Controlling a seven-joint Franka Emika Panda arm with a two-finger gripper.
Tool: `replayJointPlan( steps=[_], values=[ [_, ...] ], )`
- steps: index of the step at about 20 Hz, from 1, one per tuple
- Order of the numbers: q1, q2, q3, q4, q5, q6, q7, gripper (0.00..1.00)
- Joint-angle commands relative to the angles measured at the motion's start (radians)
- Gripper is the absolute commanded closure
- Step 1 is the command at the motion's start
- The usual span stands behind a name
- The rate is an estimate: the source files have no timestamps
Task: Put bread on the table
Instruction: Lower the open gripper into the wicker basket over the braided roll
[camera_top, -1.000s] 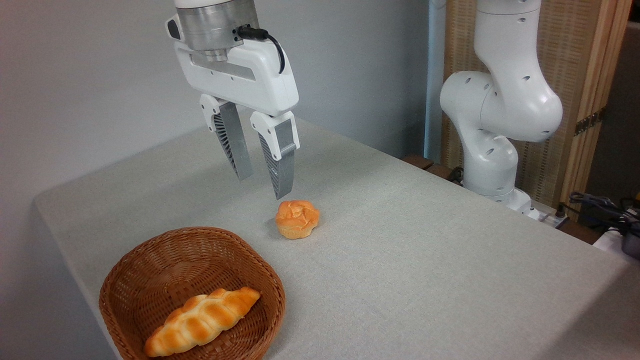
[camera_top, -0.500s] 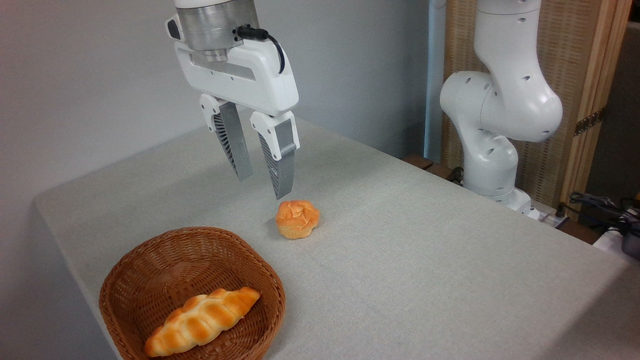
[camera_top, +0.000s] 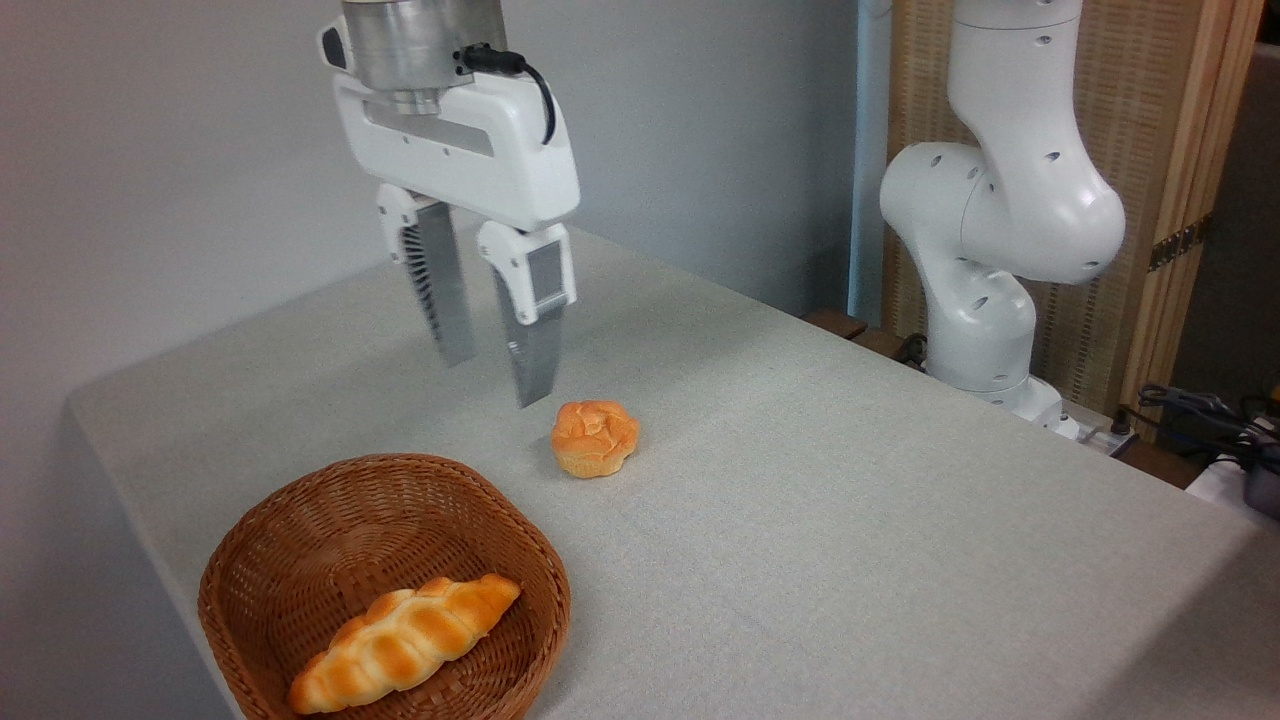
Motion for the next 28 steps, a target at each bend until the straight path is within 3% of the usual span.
replayJointPlan(
  steps=[1, 6, 19, 28],
  values=[
    [-0.001, 0.041, 0.019, -0.012, 0.007, 0.179, 0.005, 0.0],
    [-0.002, 0.135, 0.019, -0.012, 0.009, 0.334, 0.004, 0.0],
    [0.013, 0.301, 0.017, -0.045, 0.009, 0.351, 0.007, 0.0],
    [0.012, 0.341, -0.011, -0.045, 0.009, 0.353, 0.007, 0.0]
  ],
)
